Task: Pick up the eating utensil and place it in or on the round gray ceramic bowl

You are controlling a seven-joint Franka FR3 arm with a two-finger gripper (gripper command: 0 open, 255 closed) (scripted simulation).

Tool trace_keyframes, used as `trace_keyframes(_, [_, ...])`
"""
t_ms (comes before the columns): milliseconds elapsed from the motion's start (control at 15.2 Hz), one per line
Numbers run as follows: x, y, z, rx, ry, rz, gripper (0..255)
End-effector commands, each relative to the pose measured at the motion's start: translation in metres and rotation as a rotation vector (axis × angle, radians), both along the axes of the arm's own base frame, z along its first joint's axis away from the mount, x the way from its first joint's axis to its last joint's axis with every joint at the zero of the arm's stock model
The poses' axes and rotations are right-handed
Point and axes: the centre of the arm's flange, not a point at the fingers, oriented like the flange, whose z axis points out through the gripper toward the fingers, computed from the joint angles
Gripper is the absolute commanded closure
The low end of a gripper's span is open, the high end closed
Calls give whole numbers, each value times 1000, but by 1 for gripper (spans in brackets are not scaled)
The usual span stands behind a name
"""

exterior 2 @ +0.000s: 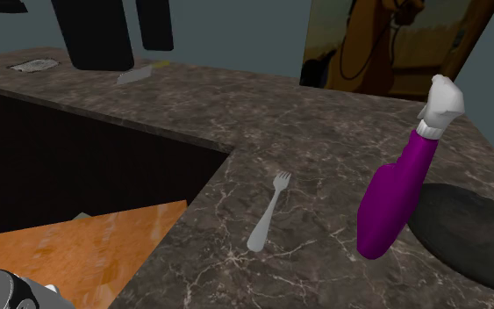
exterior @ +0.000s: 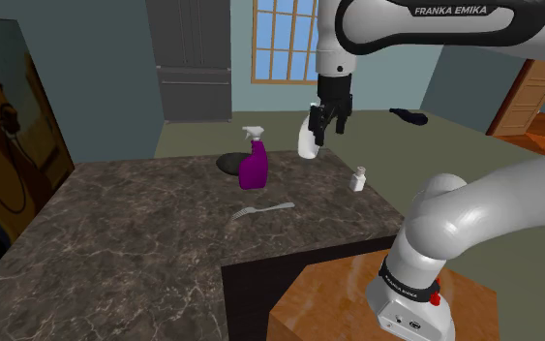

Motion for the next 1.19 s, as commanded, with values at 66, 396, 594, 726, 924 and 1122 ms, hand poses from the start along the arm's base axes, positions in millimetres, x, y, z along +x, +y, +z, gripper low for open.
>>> trace_keyframes(66, [5, 2, -11, 3, -8, 32, 0])
trace_keyframes(396, [32, 17, -64, 16, -46, 192, 0])
trace_keyframes(594, [48, 28, -95, 24, -69, 288, 0])
trace_keyframes(726, [58, 36, -116, 29, -84, 352, 0])
trace_keyframes(924, [73, 50, -146, 37, -108, 448, 0])
trace_keyframes(1122, [88, 65, -176, 45, -131, 543, 0])
